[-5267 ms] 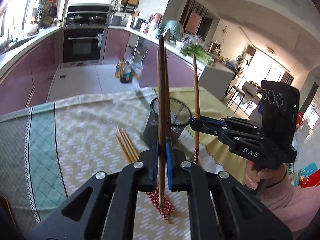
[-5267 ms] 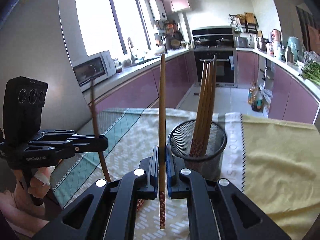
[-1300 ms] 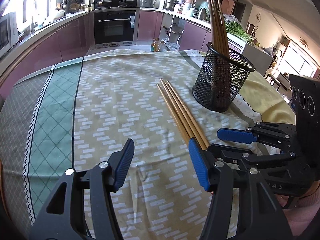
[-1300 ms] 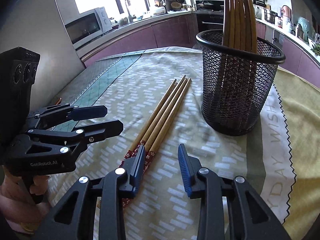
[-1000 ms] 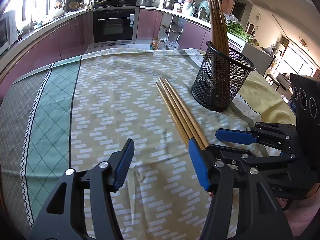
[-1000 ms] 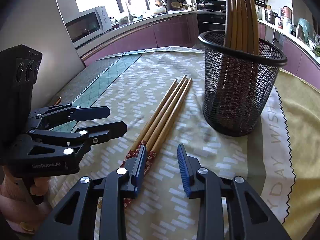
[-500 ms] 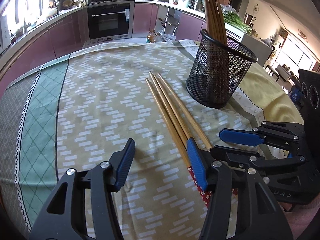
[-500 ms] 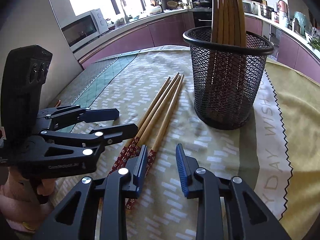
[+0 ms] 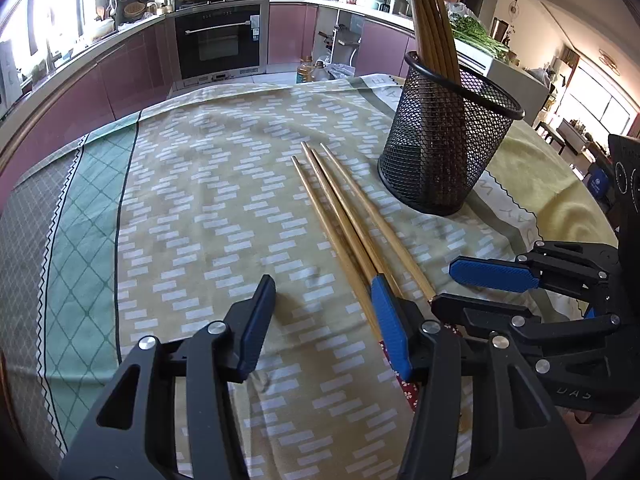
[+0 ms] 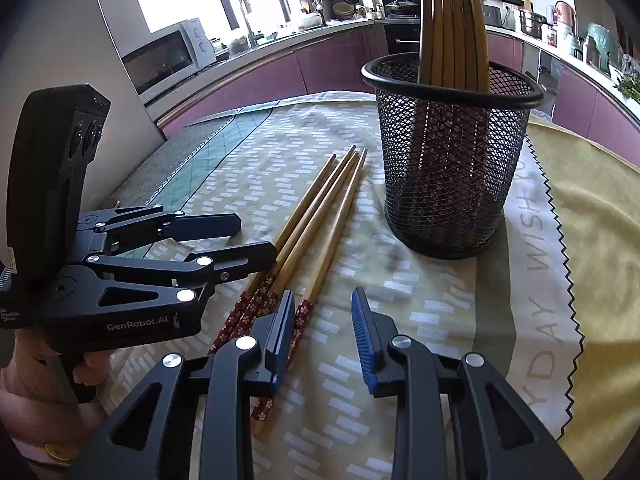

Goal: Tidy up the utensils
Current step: 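Move both grippers to the chopsticks on the cloth and close on one each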

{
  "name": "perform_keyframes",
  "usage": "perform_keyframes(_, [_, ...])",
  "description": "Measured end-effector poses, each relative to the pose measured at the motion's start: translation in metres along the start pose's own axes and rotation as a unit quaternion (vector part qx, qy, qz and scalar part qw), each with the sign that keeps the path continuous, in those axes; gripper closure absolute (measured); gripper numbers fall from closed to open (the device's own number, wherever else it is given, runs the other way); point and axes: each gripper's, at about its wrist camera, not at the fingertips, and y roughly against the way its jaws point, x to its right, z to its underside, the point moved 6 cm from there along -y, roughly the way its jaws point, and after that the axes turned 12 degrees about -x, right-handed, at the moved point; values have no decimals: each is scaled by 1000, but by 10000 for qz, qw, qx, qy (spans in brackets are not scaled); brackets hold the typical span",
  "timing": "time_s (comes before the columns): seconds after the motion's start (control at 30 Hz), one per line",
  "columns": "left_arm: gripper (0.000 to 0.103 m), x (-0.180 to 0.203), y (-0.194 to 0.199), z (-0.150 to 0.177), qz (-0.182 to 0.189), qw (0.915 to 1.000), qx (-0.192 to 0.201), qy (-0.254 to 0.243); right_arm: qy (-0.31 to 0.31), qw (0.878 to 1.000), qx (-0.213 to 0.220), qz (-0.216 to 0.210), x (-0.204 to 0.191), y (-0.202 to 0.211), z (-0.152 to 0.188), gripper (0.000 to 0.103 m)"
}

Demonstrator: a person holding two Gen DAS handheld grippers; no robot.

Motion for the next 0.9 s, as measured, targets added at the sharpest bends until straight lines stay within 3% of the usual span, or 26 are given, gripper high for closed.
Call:
perform_keyframes(0.2, [69,0,1,-2,50,10000,-53,-61,31,10000,33,56,-2,-3,-8,76])
perform_keyframes(0.5, [71,-5,-7,-15,101,9998,-146,6,26,9999,49,144,-1,-17,-32,78])
perform_keyframes(0.67, [80,-4,-9,-19,101,9998,-165,-1,-82,9999,29,95,3,-22,-38,86])
perform_keyframes(0.77, [91,-2,-9,-18,221,9996,-156,76,-147,9999,20,-17,5,-22,-37,94])
perform_keyframes(0.9, [93,-1,-8,-15,264,9994,-119,168,-231,9997,40,-96,7,-20,-33,96])
